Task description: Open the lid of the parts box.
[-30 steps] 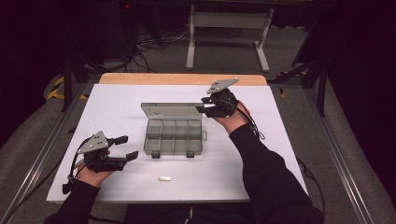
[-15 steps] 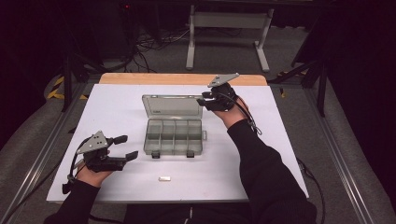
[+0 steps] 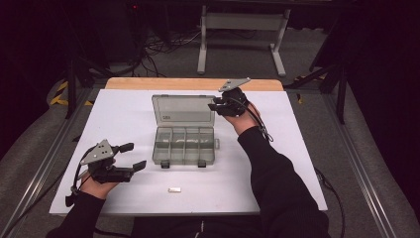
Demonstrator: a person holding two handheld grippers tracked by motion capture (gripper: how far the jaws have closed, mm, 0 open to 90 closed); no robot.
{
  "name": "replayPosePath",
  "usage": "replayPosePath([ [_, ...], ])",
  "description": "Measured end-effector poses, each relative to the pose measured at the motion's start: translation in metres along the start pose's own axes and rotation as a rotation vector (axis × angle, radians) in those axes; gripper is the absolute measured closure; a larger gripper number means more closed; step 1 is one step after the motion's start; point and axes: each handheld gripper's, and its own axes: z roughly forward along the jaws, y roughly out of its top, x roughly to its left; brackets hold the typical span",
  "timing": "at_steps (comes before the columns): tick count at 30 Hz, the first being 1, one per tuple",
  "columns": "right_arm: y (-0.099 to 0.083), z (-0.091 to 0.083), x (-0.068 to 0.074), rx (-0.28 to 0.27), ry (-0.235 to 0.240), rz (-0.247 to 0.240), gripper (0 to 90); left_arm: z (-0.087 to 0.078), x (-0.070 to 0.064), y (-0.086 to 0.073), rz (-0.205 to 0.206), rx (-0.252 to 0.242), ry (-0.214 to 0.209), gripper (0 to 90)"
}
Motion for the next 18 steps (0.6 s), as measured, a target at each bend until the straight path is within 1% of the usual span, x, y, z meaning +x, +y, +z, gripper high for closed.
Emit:
replayPosePath([
  [3, -0.002, 0.005, -0.003, 0.004, -0.001, 0.004, 66.2, 0.0, 0.0, 0.0, -0.006, -0.006, 0.002, 17.9],
  [12, -0.007, 0.018, -0.011, 0.015, 0.0, 0.027, 67.6, 0.001, 0.001, -0.001, -0.008, -0.006, 0.002, 17.3],
  [18, -0.011, 0.025, -0.015, 0.02, 0.018, 0.043, 67.2, 0.001, 0.001, -0.001, -0.009, -0.007, 0.0, 17.2],
])
